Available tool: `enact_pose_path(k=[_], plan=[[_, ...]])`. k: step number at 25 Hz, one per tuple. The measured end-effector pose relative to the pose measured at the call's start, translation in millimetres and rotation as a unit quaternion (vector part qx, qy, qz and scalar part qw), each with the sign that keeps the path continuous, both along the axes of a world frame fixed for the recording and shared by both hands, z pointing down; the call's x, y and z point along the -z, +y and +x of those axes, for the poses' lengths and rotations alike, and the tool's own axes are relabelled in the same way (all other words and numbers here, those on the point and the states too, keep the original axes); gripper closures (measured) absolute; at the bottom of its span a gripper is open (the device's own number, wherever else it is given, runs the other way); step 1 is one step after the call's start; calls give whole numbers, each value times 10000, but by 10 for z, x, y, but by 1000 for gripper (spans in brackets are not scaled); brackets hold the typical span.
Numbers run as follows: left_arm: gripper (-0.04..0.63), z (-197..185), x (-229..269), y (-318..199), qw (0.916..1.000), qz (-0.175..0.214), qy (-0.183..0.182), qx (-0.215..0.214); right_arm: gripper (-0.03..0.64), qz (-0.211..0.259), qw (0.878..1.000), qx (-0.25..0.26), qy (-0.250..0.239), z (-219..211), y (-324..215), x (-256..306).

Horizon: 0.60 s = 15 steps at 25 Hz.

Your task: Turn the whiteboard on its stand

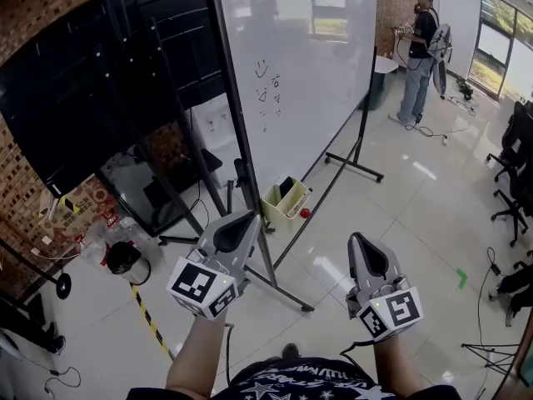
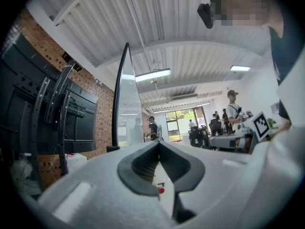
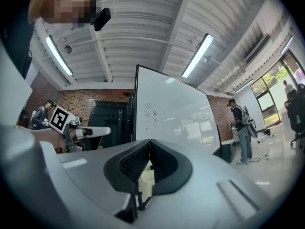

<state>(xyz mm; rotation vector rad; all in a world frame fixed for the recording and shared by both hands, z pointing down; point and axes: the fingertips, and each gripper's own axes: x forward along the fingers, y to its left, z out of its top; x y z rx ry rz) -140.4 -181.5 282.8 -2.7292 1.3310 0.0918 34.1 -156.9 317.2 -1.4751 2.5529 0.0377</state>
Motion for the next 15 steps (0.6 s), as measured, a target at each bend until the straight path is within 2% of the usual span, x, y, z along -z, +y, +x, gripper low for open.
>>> enact_pose_path(k=[3,8,15], plan=[[591,-46,155,-262,9999,149,-24,-40,609,-64,10000,-69,13,-30,-173,-23],[591,-57,133,-626,9999,-70,100,-7,609,-74,9999,70,103,-98,-412,2],[591,-61,93,-885,9994,-27,50,344,609,35,9995,296,81,-74,-920,108]])
